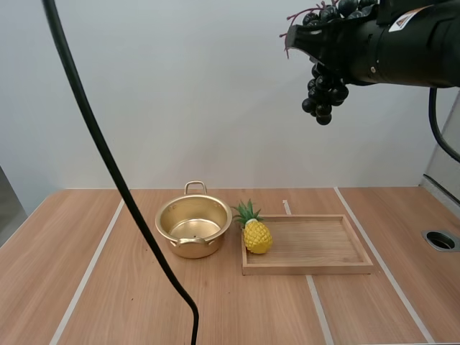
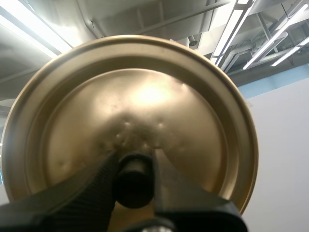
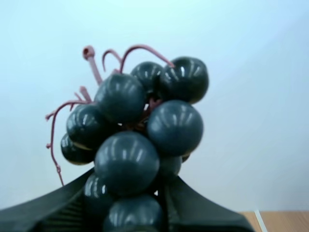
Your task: Open the pot, put the grape inside, and close it
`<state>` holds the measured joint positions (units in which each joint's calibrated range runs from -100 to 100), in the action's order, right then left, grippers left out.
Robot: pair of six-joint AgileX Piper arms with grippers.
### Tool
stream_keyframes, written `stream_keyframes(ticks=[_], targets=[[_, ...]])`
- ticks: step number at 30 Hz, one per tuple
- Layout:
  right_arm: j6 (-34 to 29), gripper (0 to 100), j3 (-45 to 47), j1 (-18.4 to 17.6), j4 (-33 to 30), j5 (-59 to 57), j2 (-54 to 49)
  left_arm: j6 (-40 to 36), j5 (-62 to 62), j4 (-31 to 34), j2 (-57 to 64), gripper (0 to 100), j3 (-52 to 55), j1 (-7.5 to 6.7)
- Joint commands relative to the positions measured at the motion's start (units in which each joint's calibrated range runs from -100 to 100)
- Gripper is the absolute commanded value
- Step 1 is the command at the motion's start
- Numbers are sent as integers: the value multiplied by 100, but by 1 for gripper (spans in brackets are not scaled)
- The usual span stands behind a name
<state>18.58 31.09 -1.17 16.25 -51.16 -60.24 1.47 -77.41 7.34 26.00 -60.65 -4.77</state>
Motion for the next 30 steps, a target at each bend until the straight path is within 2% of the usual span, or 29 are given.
stream_keyframes(ticks=[1, 4, 9, 18, 22, 30], targets=[[1176, 0, -9, 22, 774, -102, 8, -57, 203, 70, 6, 0, -33, -6], [2497, 0, -9, 22, 1833, -1163, 197, -57, 203, 70, 6, 0, -33, -6], [3949, 0, -9, 22, 3182, -2455, 738, -57, 203, 70, 6, 0, -33, -6], [4705, 0, -9, 22, 4648, -3603, 1946, -57, 203, 70, 6, 0, -33, -6], [4705, 0, -9, -95, 4839, -3932, 2459, -57, 203, 70, 6, 0, -33, -6], [4998, 0, -9, -781, 4213, -3730, 3235, -57, 203, 70, 6, 0, -33, -6]])
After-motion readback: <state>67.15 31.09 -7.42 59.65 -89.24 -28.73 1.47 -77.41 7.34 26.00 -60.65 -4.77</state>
